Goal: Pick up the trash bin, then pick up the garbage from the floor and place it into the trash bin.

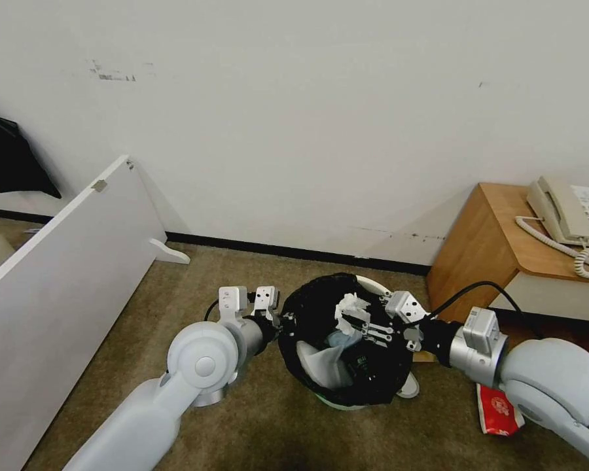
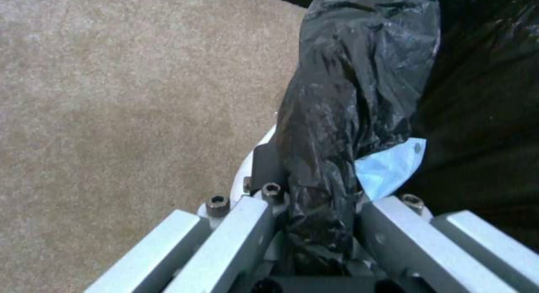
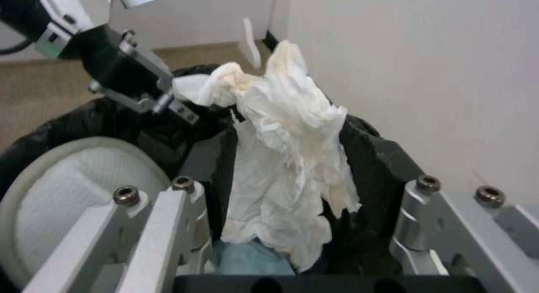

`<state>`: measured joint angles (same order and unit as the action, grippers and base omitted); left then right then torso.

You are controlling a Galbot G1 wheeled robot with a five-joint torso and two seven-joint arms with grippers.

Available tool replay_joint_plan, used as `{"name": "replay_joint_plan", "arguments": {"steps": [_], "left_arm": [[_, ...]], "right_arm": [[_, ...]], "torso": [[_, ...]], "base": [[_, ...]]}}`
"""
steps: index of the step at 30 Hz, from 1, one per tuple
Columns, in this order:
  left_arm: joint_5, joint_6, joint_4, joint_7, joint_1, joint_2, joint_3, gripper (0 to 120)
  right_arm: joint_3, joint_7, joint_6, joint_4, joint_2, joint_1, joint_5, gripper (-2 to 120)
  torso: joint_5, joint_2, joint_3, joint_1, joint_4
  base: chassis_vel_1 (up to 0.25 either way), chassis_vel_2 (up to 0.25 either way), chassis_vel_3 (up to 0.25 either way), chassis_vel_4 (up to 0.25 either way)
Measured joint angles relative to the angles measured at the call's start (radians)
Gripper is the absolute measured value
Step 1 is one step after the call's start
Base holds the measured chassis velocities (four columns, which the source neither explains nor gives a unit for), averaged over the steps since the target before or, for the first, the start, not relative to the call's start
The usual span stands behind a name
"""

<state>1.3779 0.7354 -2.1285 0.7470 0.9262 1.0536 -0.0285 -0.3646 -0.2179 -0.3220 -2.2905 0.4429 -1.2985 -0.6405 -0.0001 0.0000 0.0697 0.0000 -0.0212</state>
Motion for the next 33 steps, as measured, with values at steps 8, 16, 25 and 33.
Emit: {"name": "replay_joint_plan", "arguments": {"steps": [8,16,25,33], "left_arm": [[-0.007,0.000,0.001,0.000,0.007,0.006,0.002,2],[-0.012,0.000,-0.002,-0.003,0.018,0.007,0.004,2],[-0.020,0.000,-0.003,-0.003,0.024,0.013,0.005,2],[-0.027,0.000,-0.003,-0.005,0.033,0.012,0.010,2]], "right_arm": [[0.006,-0.078,0.011,0.001,-0.004,-0.012,0.088,57],[0.029,0.065,-0.042,-0.035,0.028,-0.014,-0.210,64],[-0.009,-0.095,0.030,-0.004,-0.001,0.009,0.127,70],[-0.019,-0.078,0.044,0.000,0.004,0.028,0.086,73]], "torso": [[0.0000,0.000,0.000,0.000,-0.0004],[0.0001,0.000,0.000,0.000,-0.0003],[-0.0001,0.000,0.000,0.000,-0.0004],[0.0000,0.000,0.000,0.000,-0.0002]], "base": [[0.000,0.000,0.000,0.000],[0.000,0.000,0.000,0.000],[0.000,0.000,0.000,0.000],[0.000,0.000,0.000,0.000]]}}
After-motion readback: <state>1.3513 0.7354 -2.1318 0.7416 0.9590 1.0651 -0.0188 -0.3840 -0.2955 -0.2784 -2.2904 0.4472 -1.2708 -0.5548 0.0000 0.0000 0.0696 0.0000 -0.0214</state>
